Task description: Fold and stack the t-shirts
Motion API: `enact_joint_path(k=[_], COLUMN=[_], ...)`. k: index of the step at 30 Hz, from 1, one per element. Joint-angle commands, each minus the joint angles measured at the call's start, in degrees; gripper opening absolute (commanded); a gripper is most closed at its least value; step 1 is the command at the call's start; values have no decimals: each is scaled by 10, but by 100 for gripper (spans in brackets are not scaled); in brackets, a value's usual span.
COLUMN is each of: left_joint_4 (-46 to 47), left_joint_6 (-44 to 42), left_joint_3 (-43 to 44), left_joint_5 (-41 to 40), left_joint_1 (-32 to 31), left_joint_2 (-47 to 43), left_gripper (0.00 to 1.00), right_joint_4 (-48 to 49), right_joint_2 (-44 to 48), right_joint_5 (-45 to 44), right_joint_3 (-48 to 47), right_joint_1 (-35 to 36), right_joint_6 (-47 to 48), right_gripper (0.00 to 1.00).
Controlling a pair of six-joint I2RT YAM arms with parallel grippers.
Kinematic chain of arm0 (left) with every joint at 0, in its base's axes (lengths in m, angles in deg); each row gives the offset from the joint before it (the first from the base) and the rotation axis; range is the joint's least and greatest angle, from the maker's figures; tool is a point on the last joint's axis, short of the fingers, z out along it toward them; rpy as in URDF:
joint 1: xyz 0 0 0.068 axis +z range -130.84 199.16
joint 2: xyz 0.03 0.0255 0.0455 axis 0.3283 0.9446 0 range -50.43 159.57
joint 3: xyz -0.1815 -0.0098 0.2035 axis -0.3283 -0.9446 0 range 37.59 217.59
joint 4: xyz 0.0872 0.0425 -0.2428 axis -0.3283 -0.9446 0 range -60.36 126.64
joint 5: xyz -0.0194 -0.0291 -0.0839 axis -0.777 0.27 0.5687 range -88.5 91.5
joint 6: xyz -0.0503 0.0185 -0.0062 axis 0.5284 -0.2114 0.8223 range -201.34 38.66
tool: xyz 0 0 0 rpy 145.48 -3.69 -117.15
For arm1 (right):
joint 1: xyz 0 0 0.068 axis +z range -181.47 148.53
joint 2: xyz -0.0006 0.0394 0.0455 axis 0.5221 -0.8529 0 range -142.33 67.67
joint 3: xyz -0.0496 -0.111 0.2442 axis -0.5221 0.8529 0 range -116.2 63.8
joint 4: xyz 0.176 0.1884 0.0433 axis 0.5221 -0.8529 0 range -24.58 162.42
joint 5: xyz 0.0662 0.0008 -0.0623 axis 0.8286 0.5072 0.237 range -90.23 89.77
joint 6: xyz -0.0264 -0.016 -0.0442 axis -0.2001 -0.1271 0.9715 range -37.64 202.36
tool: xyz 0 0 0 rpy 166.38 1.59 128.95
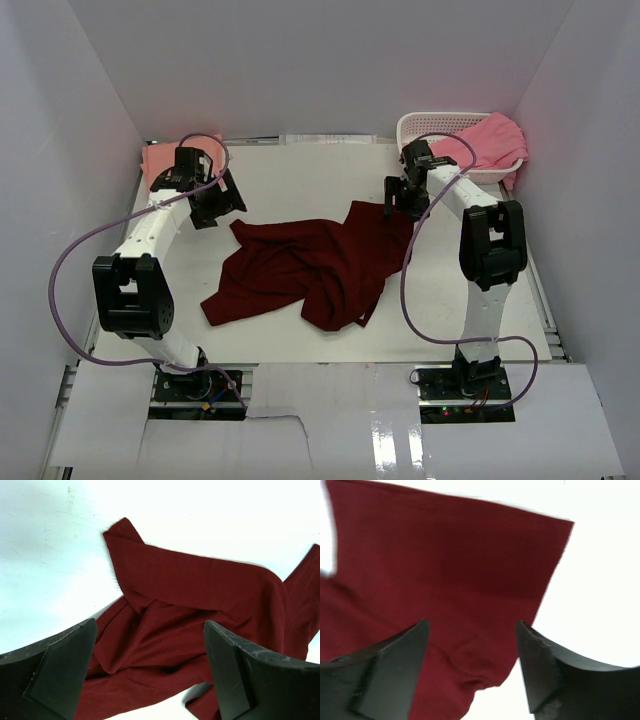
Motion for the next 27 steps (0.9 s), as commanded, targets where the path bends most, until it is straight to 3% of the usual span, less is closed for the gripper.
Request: enact_joint_path(k=[1, 15, 27], left_joint_4=[-8, -8, -3], left_joint_6=[-11, -17, -20], left_joint_3=[19, 15, 2], left_joint_5=[11, 12, 23], left_joint_1=[5, 11, 11], left_joint_2=[-2, -6, -13], left_gripper=[98, 98, 98], right_joint_4=[1, 43, 89], right_joint_2=[-21, -66, -114], right_joint_5=[-52, -159, -188], right_joint_3=[-30, -57, -85], right_joint_1=[0, -2, -14], right_joint_6=[5, -24, -35], right_gripper=[74, 74, 72])
